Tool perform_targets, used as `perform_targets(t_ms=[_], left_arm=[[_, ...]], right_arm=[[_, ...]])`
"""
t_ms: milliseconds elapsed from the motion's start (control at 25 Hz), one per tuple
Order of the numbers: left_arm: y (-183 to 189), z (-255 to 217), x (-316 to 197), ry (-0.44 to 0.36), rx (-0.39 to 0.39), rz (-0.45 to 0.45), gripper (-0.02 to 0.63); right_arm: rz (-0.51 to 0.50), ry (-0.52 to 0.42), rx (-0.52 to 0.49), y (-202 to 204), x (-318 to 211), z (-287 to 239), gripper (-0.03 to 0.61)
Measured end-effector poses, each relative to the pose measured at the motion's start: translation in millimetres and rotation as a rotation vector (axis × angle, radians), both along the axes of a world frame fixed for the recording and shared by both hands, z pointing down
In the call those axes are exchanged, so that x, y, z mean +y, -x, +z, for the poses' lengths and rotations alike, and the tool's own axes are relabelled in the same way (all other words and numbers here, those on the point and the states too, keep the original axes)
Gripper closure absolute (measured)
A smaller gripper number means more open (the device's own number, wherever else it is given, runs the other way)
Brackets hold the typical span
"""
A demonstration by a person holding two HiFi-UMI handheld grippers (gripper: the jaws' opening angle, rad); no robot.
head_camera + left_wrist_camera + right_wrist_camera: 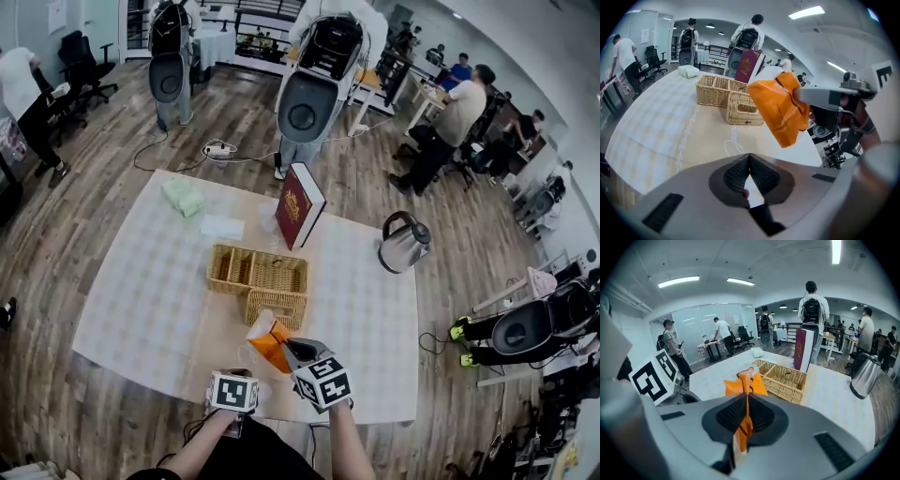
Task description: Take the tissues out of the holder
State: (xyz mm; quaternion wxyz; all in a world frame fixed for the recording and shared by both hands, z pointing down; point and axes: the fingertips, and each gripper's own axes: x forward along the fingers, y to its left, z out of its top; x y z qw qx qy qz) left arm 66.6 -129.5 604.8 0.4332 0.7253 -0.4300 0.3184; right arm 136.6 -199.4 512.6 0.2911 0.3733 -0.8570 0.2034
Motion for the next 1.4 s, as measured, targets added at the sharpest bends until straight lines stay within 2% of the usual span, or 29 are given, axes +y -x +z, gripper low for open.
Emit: perform_targets(t_ms=[240,360,600,840,1080,1400], left_arm=[[13,2,25,-0.049,0.019,0.027,0.607],[30,-3,57,-0.023,0.011,0.030,0.607],[51,4,119,-0.024,0.021,0.050,0.607],[60,1,157,-0.027,0.016,0.090,0.607],[51,-10,185,-0.019,0.003,0.137,0.607],[9,-2,210,-0.020,-0.016,0.206,0.607]], right_arm=[[0.021,0.018,-0.010,18,38,6,0.560],[0.063,0.034,-0.007,27,66,12,0.560],[0.137,0.053,-0.033,42,128,10,0.561],[0.186,0.059,-0.049,48,178,9,0.561],[0.228,0.076,-0.062,40,216,6,0.561],[0.264,0.082,-0.083,6,248,9,0.561]])
